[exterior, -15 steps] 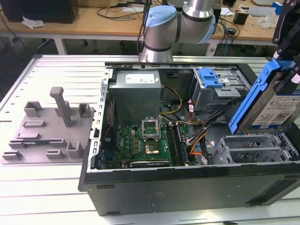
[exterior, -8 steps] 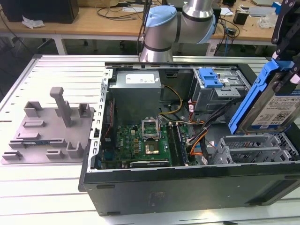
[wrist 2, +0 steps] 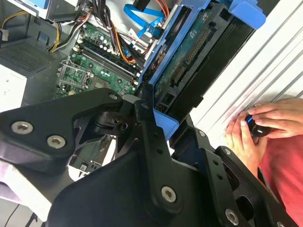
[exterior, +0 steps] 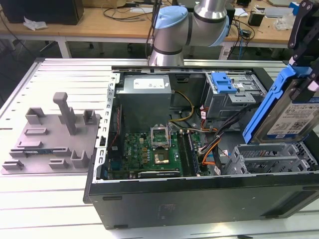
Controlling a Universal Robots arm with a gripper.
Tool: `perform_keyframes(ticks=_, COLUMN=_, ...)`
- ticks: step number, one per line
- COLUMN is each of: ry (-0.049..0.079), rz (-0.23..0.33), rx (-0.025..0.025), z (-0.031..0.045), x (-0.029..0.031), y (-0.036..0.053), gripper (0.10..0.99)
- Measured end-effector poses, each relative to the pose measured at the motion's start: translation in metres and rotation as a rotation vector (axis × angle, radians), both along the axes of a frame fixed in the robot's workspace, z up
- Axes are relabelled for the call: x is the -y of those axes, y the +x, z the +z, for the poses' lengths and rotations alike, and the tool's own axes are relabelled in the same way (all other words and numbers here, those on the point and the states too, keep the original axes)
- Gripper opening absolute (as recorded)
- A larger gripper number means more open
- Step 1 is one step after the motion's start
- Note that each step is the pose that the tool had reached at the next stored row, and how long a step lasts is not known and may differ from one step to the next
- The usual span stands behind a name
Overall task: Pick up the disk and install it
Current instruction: 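Insert the disk into the insertion slot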
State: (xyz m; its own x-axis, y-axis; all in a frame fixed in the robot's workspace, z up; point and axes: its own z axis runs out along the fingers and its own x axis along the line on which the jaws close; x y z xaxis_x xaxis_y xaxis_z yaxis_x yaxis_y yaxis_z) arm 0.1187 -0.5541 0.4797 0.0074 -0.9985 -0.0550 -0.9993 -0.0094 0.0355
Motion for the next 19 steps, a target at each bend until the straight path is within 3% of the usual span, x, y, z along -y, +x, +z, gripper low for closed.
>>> perform_keyframes(ticks=19, ry=0.0, rz=0.0, rx=0.0, z=-0.0114, x=0.004, y=0.0, gripper=0.369)
